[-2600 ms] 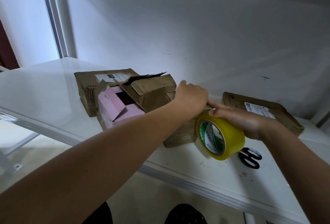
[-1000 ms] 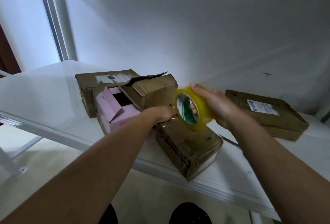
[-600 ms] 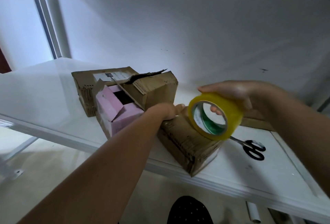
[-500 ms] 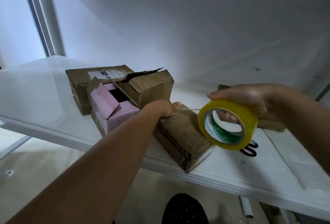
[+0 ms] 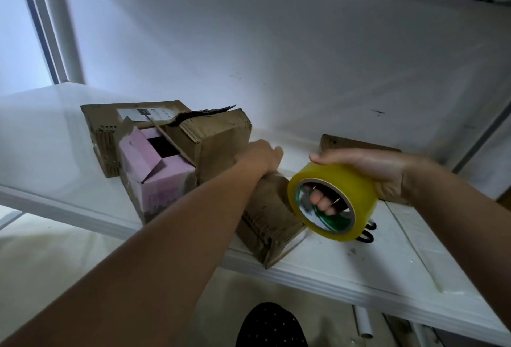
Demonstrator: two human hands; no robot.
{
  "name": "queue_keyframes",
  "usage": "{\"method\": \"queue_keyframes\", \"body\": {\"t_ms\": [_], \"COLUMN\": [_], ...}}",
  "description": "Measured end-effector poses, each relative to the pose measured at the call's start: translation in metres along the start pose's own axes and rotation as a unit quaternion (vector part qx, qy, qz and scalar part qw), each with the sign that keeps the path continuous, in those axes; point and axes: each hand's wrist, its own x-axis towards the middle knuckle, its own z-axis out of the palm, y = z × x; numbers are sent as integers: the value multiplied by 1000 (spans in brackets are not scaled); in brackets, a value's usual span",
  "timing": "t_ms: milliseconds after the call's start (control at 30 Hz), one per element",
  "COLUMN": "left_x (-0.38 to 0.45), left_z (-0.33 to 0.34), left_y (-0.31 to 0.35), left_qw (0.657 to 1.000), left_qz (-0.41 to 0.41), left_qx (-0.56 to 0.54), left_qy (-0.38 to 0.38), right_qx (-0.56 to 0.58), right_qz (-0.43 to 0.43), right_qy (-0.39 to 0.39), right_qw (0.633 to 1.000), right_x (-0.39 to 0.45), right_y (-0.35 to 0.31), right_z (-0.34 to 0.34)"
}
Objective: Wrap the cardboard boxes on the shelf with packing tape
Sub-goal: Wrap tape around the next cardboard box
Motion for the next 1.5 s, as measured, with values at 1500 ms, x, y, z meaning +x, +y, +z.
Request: {"method": "queue_keyframes", "body": {"t_ms": [1500], "left_x": [-2], "left_z": [-17], "left_y": [-49], "left_qw": [989], "left_qz": [26], "left_qx": [1], "left_qy": [-147], "right_qx": [6], "right_qz": [129], "right_qy": [57], "right_qw": [990], "right_x": [19], "right_y": [65], "right_z": [6]}}
